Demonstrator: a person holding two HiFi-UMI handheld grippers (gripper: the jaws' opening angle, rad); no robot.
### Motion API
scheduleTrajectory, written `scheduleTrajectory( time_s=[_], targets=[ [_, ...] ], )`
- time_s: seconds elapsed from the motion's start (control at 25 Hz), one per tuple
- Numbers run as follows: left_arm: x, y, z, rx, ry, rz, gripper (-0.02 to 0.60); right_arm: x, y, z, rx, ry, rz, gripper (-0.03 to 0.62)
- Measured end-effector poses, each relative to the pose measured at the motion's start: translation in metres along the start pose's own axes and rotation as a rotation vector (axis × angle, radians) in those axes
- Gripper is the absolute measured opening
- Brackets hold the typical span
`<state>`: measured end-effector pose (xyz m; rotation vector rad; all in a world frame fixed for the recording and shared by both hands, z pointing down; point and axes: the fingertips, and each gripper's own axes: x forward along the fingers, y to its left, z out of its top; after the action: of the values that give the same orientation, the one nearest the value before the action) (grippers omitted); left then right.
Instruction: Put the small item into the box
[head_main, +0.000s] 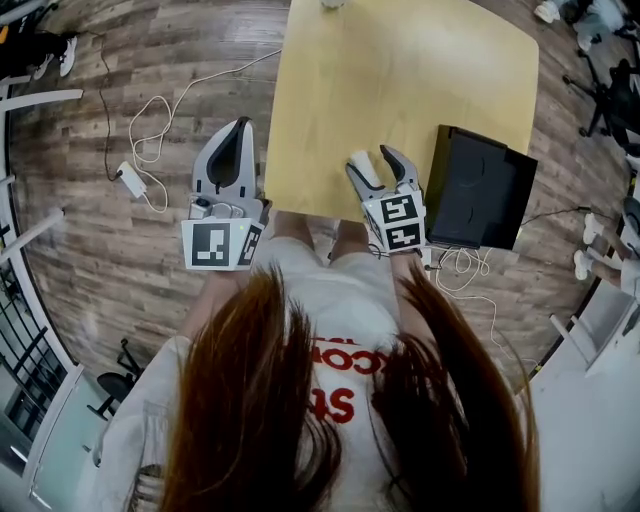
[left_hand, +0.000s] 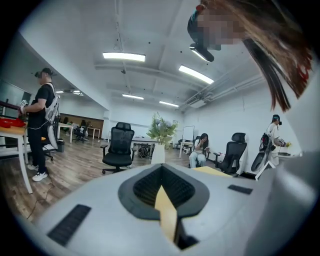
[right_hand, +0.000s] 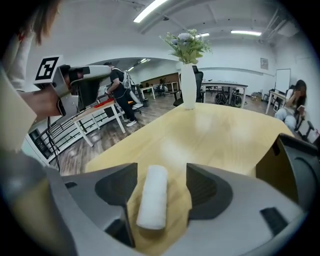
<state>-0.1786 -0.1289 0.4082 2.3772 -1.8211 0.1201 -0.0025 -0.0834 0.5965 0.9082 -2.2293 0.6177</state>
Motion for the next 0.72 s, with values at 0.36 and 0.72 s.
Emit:
scheduleTrajectory(
  time_s=[0.36,0.72],
  targets=[
    [-0.008,0.002,-0.005,-0.002,0.013,0.003,0.006,0.016,0.004,-0.021,-0.084,0.120,-0.055,0.268],
    [-0.007,0.002,0.011,0.011,-0.022,0.004,0.006,-0.004,-0.005,0.008,-0.064,0.014,-0.074,0.141]
  ],
)
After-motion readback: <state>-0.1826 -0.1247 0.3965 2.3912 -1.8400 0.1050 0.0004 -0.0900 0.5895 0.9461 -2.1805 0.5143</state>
